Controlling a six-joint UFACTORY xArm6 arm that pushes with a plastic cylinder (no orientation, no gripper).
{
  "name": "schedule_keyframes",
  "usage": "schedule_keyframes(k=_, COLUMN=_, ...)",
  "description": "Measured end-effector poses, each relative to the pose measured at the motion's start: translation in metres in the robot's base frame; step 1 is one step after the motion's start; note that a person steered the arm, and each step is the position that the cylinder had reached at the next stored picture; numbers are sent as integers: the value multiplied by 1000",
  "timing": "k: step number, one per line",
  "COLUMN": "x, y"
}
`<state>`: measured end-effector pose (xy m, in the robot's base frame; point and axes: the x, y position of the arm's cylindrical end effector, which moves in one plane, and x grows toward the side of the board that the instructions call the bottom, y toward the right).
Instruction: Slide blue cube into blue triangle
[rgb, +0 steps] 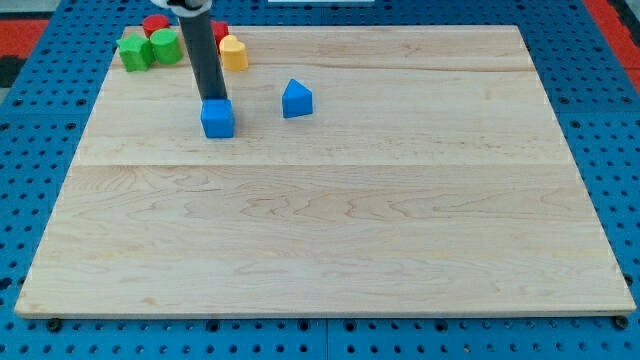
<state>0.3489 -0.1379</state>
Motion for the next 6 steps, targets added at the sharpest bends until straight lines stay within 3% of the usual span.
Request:
schedule_keyframes(k=1, x=21, y=-39)
schedule_keyframes(k=2, x=60, y=-24)
schedule_keyframes(k=3, x=42, y=28)
schedule_keyframes(k=4, x=28, y=15)
schedule_keyframes(k=5, x=39, y=-52)
schedule_keyframes(k=6, x=15, y=-36)
